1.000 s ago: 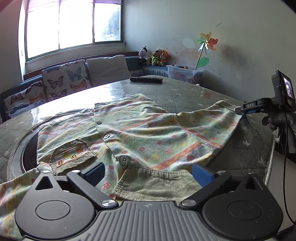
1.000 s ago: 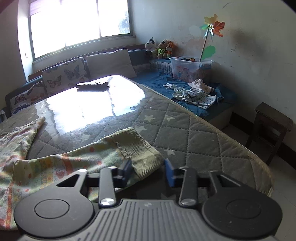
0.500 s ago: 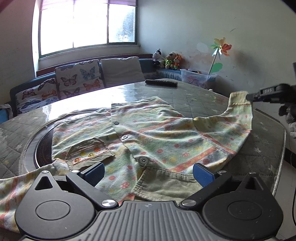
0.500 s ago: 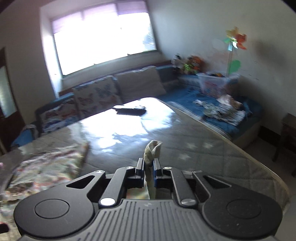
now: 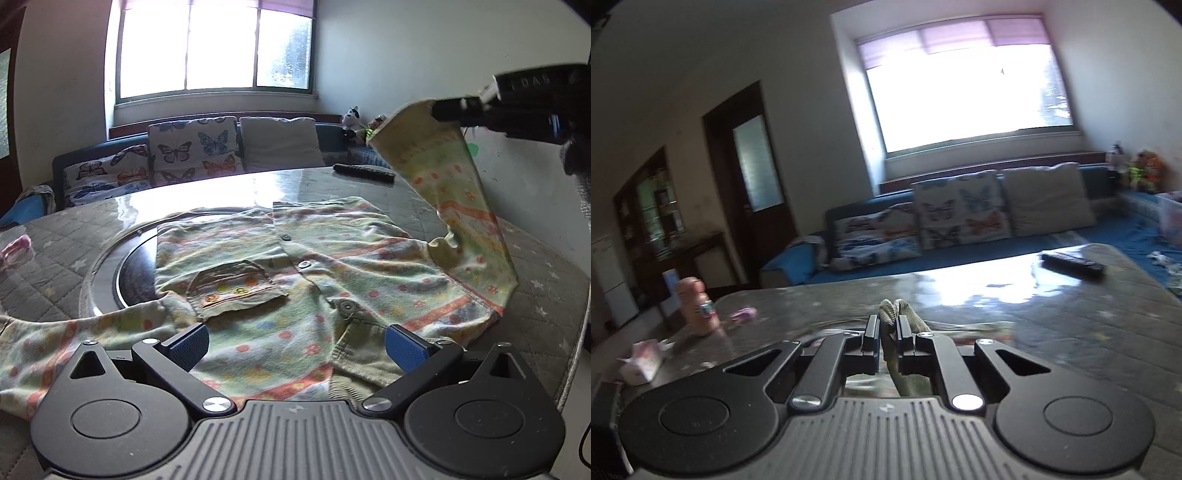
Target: Fold clothes
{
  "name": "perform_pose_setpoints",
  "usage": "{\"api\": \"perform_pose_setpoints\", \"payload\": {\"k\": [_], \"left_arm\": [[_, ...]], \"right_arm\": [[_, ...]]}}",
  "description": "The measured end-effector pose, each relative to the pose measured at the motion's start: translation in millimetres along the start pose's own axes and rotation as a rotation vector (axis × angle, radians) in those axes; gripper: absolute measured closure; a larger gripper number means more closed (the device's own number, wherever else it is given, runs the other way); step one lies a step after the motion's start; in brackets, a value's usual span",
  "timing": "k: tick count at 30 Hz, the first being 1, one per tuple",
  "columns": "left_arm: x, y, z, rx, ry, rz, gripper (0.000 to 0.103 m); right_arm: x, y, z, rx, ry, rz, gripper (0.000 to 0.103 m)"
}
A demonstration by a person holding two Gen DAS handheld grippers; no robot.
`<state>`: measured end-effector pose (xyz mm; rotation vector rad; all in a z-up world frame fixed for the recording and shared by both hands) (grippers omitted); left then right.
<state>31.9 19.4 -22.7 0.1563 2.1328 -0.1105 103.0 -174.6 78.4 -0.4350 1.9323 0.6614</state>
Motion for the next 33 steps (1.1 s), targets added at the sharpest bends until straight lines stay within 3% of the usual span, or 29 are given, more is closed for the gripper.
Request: {"api": "perform_pose_setpoints", "payload": {"k": [6,13,17,26,30,33], "left_arm": [[3,14,-3,-0.025,0.002,-0.028,0.000],[5,15,-1,-0.035,0.007,-0.023,0.000],[6,16,-2,-0.040,0.009,-0.019,0.000],[-6,17,-4,-0.038,-0.016,-0.029,0.002],[-16,11,4,-0.023,-0.008,-0.017,0.017],[-21,6,12,-0.009,-0.002,-0.003,0.028]], "right_arm": [[-3,57,36,-0.165,0.041,-0.044,0.095],[4,80,36,-0.251,0.062,-0.063,0.086],[9,60,29,-0.203,0.102,-0.088,0.082],[80,-5,30,0.018,0.347,-0.101,0.080],[105,-35,22,0.057,0.387,-0.050,0.081],[98,-39,18,0.062,0.368,-0.058,0.080]]}}
Point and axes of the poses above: each gripper's, at about its wrist camera, not at the fingertips, and z roughly the way its jaws point, y to its left, x to its underside, the point moved 3 cm from there along z, roughly the way its jaws point, and after that the axes turned 3 degrees about -x, right-handed, at the moved point
